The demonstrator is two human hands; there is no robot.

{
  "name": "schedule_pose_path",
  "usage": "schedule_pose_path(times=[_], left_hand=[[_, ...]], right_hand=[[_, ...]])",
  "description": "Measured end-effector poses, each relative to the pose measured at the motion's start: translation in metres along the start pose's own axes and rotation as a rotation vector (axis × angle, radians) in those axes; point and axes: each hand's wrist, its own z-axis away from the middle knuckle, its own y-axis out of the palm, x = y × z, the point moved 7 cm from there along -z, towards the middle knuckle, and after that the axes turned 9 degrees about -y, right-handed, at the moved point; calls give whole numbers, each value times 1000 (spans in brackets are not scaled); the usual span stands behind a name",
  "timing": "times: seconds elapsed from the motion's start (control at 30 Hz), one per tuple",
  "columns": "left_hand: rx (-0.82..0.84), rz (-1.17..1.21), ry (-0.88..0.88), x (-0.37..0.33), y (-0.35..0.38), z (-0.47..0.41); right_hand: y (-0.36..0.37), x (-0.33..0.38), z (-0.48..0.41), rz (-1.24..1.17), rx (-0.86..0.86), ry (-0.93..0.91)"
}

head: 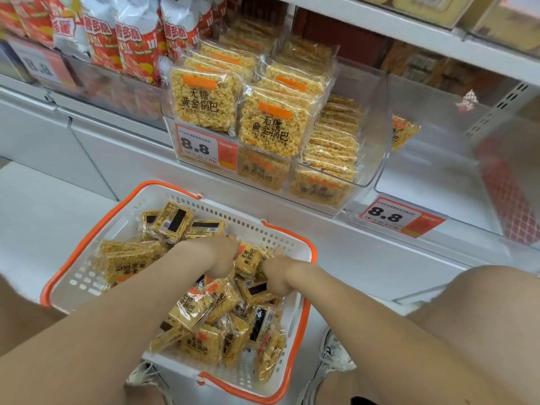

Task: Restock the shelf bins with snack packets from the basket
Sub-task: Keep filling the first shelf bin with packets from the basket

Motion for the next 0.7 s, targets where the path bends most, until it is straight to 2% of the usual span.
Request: schedule_pose_path(times=[0.13, 0.3, 0.37, 0.47, 0.57, 0.63, 0.7], left_hand=[[-87, 348, -64, 7, -14, 3], [-1, 1250, -138, 15, -13, 18], [-88, 1487, -118, 21, -18, 23], [-268, 1524, -155, 34, -27, 41], [-225, 1480, -140, 33, -32, 62], [-167, 1477, -102, 26, -37, 77], [-181, 1475, -100, 25, -46, 87]], right_hand=[[-24, 33, 41, -63, -112, -15], [-47, 78, 87, -40, -427, -195], [-48, 92, 100, -9, -547, -258], [-53, 102, 118, 94, -655, -368], [-77, 101, 147, 125, -753, -430], [-101, 89, 167, 60, -880, -376], [-124, 72, 184, -55, -989, -308]])
